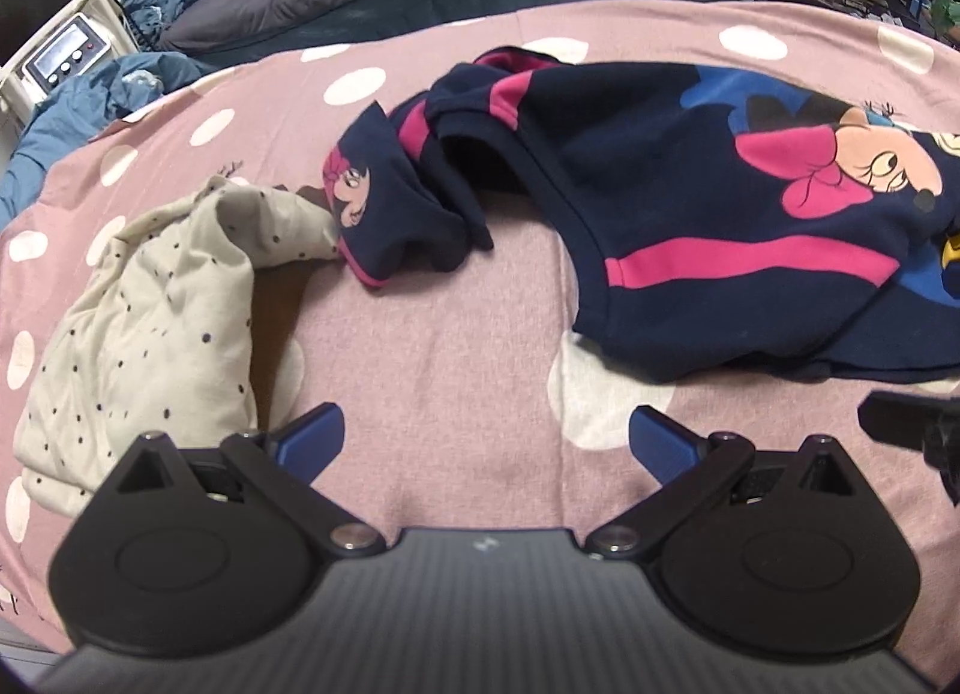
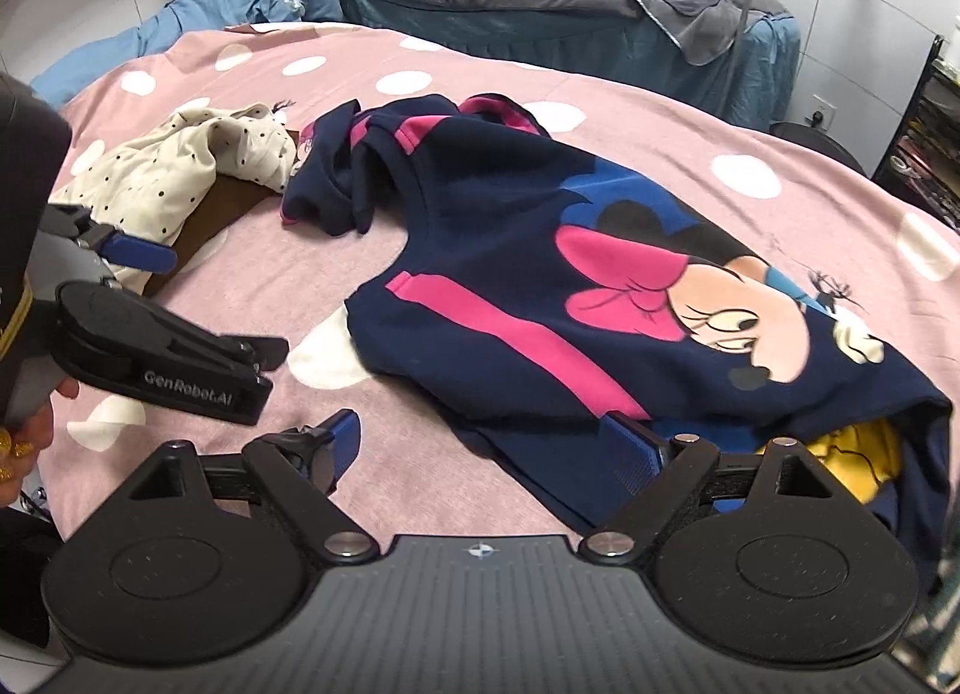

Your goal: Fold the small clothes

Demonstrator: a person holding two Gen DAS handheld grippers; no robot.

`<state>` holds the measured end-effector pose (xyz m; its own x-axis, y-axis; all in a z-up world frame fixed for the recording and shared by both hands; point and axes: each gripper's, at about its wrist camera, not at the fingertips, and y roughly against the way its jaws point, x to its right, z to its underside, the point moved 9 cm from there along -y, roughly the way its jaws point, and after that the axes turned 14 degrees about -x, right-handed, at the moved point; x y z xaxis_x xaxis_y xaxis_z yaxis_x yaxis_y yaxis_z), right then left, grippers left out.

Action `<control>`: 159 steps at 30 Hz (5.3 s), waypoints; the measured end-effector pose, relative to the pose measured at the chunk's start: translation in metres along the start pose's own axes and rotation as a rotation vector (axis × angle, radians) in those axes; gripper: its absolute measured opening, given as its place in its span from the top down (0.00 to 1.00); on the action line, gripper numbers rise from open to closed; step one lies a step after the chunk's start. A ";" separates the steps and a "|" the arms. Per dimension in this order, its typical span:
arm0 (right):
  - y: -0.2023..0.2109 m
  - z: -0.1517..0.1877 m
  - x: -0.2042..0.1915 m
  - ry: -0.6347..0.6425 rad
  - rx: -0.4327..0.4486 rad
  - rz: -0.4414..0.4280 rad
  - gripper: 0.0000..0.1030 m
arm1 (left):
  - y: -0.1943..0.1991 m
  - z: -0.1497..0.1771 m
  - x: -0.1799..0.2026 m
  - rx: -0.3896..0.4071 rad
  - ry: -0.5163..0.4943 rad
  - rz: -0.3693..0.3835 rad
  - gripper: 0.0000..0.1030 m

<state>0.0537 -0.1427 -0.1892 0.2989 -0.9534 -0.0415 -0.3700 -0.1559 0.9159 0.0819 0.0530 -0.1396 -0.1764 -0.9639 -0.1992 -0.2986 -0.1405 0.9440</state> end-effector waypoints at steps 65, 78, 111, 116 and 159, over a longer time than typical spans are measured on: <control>-0.023 0.016 0.022 0.353 0.021 0.089 0.19 | -0.032 -0.061 0.127 -0.016 -0.105 0.534 0.95; 0.047 0.012 -0.109 0.352 0.111 -0.176 0.94 | 0.034 -0.002 0.015 0.063 -0.073 0.409 0.96; 0.059 0.128 0.083 -0.300 0.064 -0.056 0.94 | -0.011 0.065 0.009 -0.003 -0.032 0.341 0.95; 0.130 0.139 0.061 -0.363 0.053 -0.255 0.95 | 0.032 0.061 -0.016 0.052 -0.023 0.402 0.95; 0.098 0.057 0.178 0.109 -0.104 0.724 0.88 | 0.018 0.007 0.060 0.082 -0.172 0.318 0.07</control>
<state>0.0203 -0.3428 -0.1298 0.0993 -0.7764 0.6223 -0.4240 0.5328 0.7324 0.0595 -0.0058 -0.1360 -0.4252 -0.9036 0.0529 -0.2768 0.1855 0.9428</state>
